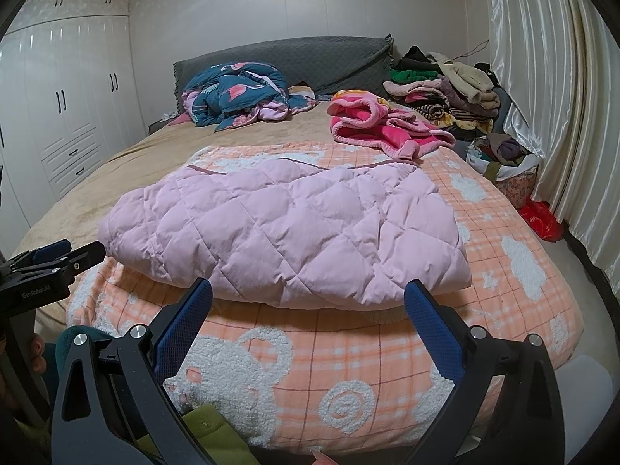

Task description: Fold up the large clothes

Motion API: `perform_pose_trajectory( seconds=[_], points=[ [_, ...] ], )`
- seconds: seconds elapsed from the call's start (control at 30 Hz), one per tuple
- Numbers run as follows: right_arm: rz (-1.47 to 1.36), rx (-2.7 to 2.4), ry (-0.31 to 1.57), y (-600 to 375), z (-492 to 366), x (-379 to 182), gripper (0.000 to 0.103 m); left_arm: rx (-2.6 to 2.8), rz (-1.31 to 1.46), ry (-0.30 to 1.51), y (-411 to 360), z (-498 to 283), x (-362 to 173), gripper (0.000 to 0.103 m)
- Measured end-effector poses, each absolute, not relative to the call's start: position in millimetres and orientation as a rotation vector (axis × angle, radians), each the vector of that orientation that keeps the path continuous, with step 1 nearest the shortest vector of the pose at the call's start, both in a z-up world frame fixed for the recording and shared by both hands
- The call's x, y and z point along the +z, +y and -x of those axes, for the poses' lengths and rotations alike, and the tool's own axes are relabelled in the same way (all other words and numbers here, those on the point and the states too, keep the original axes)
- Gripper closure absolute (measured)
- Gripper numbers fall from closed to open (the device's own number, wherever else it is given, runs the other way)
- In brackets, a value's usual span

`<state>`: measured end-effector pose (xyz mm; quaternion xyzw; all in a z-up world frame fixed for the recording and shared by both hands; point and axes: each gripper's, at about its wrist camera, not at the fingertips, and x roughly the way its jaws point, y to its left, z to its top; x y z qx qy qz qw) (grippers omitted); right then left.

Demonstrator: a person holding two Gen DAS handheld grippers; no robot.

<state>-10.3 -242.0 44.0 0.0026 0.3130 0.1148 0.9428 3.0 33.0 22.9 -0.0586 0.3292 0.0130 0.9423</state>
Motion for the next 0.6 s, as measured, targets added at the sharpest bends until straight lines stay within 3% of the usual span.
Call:
perform_pose_trajectory(
  seconds=[0.6],
  points=[
    [0.001, 0.239, 0.637, -238.4, 9.2, 46.8, 0.004, 0.035, 0.112, 0.669, 33.4, -1.5, 24.8, 0.009]
  ],
)
